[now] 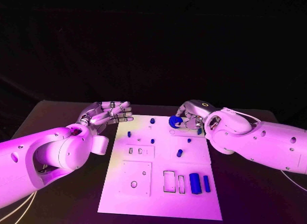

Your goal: Assemble the parts on the task board

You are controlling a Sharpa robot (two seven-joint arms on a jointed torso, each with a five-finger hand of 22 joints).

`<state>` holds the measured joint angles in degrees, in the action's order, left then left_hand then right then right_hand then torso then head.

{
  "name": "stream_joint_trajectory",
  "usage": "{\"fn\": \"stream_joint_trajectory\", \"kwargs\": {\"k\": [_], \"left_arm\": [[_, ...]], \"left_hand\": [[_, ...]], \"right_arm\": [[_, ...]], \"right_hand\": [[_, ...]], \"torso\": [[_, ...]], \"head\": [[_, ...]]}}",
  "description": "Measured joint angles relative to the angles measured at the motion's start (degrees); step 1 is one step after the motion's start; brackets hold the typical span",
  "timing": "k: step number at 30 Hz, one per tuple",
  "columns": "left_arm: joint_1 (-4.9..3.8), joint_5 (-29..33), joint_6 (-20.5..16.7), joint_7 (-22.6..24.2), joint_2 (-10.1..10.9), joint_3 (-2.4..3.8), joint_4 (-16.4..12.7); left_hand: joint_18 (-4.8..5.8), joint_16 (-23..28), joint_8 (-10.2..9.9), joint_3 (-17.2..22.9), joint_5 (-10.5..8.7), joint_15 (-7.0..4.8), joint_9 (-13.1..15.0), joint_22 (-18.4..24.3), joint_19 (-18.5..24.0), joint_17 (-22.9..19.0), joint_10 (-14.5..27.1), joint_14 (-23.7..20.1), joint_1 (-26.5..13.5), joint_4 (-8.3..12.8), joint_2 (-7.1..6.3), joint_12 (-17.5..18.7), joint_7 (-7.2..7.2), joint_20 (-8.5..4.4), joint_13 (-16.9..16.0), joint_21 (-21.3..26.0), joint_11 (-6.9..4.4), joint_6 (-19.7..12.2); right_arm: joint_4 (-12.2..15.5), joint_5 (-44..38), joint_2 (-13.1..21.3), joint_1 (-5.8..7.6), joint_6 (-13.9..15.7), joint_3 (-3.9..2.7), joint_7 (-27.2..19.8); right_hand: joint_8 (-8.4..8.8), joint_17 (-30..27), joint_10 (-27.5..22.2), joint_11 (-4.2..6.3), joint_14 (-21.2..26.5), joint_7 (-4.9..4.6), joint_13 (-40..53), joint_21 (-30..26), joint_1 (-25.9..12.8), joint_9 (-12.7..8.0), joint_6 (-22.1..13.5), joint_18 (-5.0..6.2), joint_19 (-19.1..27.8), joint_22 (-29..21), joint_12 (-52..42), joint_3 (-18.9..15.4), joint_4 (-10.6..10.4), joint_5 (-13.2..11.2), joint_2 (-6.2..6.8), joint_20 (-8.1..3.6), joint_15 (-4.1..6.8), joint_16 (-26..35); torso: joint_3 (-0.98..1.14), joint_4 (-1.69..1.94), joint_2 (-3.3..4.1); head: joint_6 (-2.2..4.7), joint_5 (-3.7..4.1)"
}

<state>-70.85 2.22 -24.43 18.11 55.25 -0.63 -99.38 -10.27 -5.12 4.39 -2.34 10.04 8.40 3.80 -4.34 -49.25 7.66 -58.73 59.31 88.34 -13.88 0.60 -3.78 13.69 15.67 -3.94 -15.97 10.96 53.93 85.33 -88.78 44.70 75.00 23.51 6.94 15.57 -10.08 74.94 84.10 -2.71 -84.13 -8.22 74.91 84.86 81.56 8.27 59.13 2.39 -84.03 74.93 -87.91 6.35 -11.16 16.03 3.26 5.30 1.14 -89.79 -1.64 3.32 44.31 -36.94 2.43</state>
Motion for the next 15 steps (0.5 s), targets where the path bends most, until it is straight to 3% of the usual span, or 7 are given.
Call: {"fn": "stream_joint_trajectory", "kwargs": {"k": [7,15], "left_arm": [[0.0,0.0,0.01,-0.05,-0.11,0.0,0.22],[0.0,0.0,0.03,-0.1,-0.25,0.0,0.28]], "left_hand": [[0.0,0.0,0.0,0.17,0.0,0.0,0.0,0.0,0.0,0.0,0.21,0.0,0.0,-0.17,0.0,0.0,0.0,0.0,0.0,0.22,-0.2,0.0],[0.0,0.0,-0.22,0.17,0.0,0.0,0.0,0.0,0.0,0.04,0.21,0.0,0.0,-0.17,0.0,0.0,0.0,0.0,0.0,0.22,-0.2,0.0]], "right_arm": [[0.86,-3.47,-4.47,0.63,1.73,-0.13,0.81],[-2.36,-6.2,-9.62,0.22,2.5,0.15,1.71]], "right_hand": [[-0.04,0.01,-0.21,0.2,0.0,0.01,0.0,0.0,0.0,0.0,-0.01,-0.01,0.0,-0.01,0.0,-0.01,0.0,-0.19,0.0,0.0,0.0,0.0],[-0.07,0.0,-0.21,0.2,0.21,0.02,0.0,0.0,-0.02,0.0,-0.01,-0.01,0.0,-0.01,0.01,0.22,-0.23,-0.41,0.02,0.01,0.2,0.0]], "torso": [[-0.03,0.02,-0.02],[-0.1,0.14,0.05]], "head": [[0.41,0.05],[0.55,0.05]]}}
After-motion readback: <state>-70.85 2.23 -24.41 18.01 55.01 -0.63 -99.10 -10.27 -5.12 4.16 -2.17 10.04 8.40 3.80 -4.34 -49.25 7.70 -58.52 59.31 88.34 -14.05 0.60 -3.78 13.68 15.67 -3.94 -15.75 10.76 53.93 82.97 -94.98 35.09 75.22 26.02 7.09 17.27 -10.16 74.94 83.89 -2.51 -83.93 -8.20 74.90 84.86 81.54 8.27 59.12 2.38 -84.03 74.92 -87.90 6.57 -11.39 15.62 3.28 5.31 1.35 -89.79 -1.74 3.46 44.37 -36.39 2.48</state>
